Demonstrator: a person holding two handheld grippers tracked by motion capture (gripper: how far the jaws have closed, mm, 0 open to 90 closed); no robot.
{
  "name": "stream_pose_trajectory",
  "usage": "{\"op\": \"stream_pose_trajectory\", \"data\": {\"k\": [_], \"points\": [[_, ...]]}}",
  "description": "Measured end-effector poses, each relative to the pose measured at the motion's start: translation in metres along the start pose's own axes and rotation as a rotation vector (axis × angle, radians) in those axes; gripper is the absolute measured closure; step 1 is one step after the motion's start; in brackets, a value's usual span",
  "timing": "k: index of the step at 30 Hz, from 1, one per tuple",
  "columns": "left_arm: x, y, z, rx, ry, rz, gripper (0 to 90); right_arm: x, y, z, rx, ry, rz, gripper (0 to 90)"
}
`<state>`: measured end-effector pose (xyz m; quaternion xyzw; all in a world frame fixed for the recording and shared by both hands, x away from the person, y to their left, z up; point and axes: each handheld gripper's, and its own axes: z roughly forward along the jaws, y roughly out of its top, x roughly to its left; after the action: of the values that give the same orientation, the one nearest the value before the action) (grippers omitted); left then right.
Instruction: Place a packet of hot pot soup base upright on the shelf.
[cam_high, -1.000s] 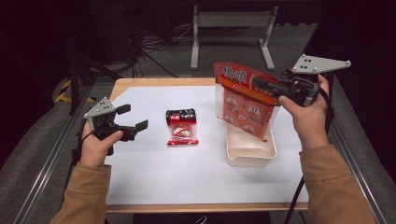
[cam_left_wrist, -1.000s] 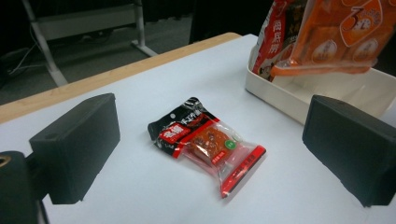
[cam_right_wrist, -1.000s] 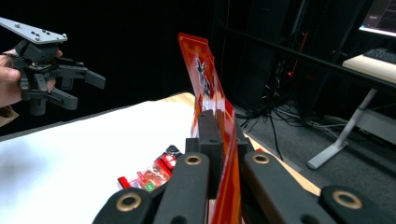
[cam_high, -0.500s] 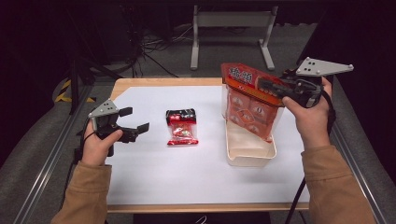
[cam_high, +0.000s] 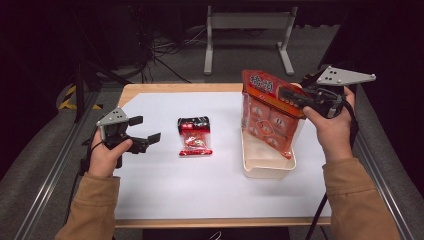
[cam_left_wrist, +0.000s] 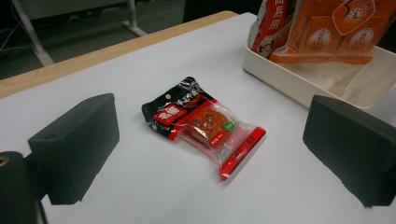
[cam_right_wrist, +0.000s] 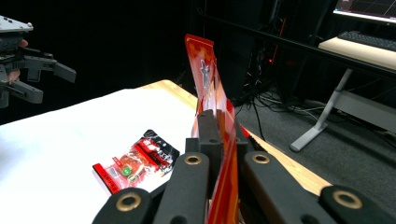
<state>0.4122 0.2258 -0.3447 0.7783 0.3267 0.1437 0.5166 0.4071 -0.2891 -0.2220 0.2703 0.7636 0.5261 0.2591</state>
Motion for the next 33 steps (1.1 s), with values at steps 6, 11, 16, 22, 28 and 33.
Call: {"op": "stream_pose_trajectory", "data": {"k": [6,11,16,22,28,33], "points": [[0.000,-0.001,0.001,0.007,-0.003,-0.006,4.6,-0.002,-0.008,0.003,0.023,-0.007,0.004,90.0],[0.001,-0.001,0.001,0.013,-0.007,-0.001,4.5,-0.004,-0.016,0.005,0.024,-0.006,0.016,90.0],[0.001,-0.002,0.003,0.013,-0.005,-0.010,4.4,-0.005,-0.021,0.005,0.026,0.004,0.025,89.9],[0.001,-0.002,0.003,0.024,-0.012,-0.009,4.3,-0.006,-0.028,0.006,0.026,0.008,0.037,89.9],[0.001,-0.003,0.005,0.031,-0.013,-0.005,4.3,-0.005,-0.030,0.005,0.032,0.014,0.035,89.8],[0.001,-0.004,0.006,0.035,-0.018,-0.015,4.3,-0.005,-0.033,0.004,0.035,0.027,0.037,89.8]]}}
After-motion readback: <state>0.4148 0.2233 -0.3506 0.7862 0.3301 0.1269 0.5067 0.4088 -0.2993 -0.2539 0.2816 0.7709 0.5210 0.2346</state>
